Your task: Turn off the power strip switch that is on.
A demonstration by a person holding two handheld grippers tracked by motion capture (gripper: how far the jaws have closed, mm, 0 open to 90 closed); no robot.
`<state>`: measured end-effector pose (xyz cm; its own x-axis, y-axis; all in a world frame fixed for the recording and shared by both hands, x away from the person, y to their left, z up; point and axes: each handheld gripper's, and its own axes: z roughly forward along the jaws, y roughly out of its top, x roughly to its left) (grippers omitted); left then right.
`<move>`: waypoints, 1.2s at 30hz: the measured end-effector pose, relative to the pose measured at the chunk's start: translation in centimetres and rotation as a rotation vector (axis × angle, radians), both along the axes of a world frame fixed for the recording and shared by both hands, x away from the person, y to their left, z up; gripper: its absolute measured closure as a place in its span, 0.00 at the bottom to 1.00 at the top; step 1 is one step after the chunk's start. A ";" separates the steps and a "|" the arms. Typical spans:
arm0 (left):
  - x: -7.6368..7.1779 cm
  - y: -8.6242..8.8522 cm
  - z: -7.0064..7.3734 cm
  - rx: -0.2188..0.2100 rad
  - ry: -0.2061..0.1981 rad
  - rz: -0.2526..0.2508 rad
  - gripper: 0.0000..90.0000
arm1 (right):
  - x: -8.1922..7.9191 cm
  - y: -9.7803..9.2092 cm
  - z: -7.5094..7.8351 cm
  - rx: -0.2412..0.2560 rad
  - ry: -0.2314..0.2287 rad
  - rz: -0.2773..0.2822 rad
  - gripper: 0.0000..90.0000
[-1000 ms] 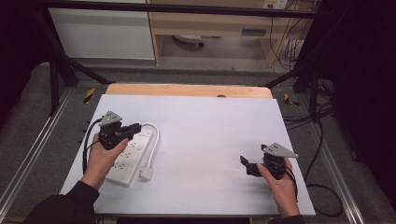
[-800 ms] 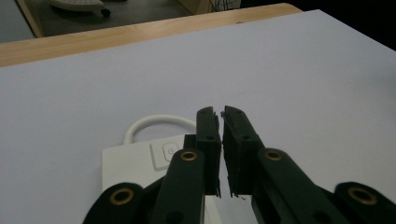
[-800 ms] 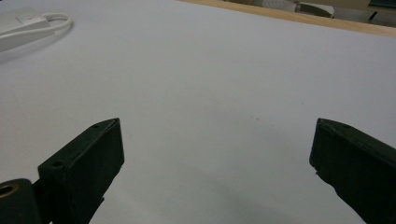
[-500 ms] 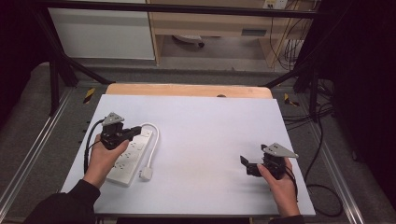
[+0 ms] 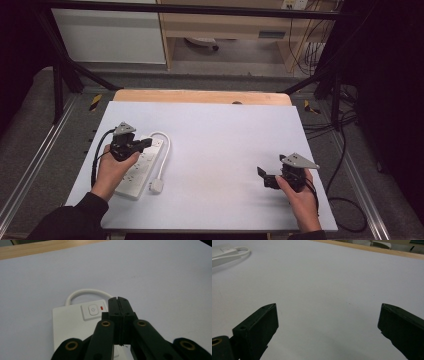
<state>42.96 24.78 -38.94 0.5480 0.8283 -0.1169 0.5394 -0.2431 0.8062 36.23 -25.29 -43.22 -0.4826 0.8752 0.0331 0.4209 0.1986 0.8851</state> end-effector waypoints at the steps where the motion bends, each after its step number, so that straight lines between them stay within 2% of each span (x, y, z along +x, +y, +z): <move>1: 0.0 0.0 -0.1 -0.003 0.003 0.002 1.00 | 0.0 0.0 0.0 -0.001 -0.001 0.000 0.04; 11: 0.2 -0.2 -1.1 0.012 0.036 0.001 1.00 | 0.0 0.0 0.0 0.001 -0.001 -0.002 0.04; 24: -0.4 0.3 -2.6 0.028 0.077 0.008 1.00 | 0.0 0.0 0.0 0.000 -0.002 0.001 0.04; 36: -0.9 0.4 -3.0 0.035 0.092 0.006 1.00 | 0.0 0.0 0.0 0.002 0.001 -0.002 0.04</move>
<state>42.02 25.17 -41.93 0.5314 0.8360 -0.1372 0.6123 -0.2671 0.7441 36.18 -25.28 -43.21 -0.4813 0.8759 0.0349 0.4219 0.1965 0.8851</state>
